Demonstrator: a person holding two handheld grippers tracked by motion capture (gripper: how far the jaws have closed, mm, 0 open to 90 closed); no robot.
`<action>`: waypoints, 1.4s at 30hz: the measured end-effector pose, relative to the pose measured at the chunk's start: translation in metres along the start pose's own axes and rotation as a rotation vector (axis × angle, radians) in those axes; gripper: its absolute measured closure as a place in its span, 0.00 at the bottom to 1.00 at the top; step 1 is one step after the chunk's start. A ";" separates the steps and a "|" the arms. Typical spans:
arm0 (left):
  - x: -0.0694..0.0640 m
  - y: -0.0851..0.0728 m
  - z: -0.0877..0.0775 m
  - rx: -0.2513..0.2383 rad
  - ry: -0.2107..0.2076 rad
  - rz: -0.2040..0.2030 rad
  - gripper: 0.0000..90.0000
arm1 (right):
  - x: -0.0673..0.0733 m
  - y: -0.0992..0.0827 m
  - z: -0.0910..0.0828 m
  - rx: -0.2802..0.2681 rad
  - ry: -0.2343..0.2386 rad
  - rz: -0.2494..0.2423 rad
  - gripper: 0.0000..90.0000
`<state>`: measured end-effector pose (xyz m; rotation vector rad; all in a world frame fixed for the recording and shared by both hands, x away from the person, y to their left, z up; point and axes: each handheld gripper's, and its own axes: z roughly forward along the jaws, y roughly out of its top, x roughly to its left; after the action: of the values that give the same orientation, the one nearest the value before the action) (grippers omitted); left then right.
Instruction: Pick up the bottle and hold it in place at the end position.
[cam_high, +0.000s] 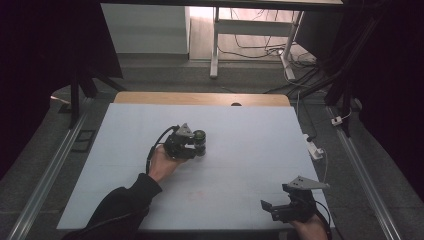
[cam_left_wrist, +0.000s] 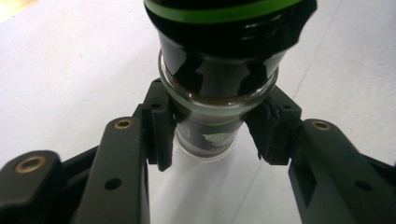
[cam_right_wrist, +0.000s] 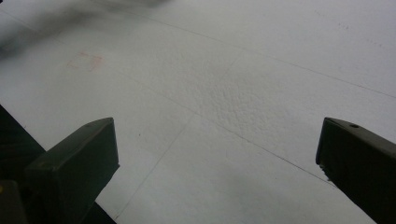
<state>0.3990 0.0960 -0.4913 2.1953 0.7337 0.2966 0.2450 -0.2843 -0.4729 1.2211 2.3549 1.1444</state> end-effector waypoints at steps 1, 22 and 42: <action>0.001 0.001 0.001 -0.001 0.002 -0.001 0.60 | 0.000 0.000 0.000 -0.001 0.000 0.000 0.00; 0.016 -0.002 0.024 0.005 0.015 -0.019 0.60 | 0.000 0.000 0.000 0.001 0.002 -0.005 0.00; 0.015 -0.003 0.026 0.001 0.008 -0.011 0.60 | 0.001 -0.001 -0.001 -0.003 0.002 -0.009 0.00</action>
<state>0.4207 0.0907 -0.5113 2.1917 0.7507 0.2990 0.2436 -0.2843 -0.4726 1.2069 2.3570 1.1470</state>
